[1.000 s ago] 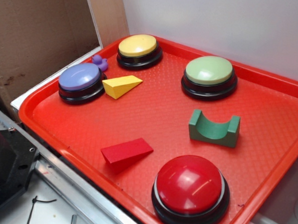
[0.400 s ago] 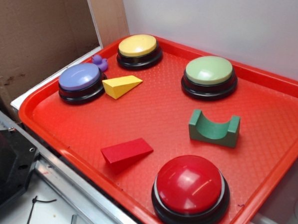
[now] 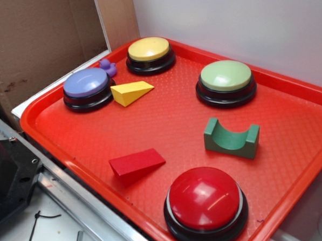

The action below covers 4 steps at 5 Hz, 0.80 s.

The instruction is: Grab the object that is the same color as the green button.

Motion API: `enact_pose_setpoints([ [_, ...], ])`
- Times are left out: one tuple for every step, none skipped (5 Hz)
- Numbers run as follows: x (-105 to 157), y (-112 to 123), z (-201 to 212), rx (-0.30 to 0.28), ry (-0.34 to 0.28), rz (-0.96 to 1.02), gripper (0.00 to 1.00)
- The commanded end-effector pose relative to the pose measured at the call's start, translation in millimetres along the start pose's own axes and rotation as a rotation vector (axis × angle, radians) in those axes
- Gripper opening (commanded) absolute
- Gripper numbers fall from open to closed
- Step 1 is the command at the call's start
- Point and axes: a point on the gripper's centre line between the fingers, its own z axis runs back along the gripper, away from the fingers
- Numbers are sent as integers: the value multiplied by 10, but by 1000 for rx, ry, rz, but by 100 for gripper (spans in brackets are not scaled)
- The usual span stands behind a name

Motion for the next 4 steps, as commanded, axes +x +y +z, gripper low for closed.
enact_pose_setpoints([
  [193,-664,-84,-24,27,-444,100],
  [193,-664,-84,-24,27,-444,100],
  [193,-664,-84,-24,27,-444,100],
  [58,-859,-327,-63,113,-452,100],
])
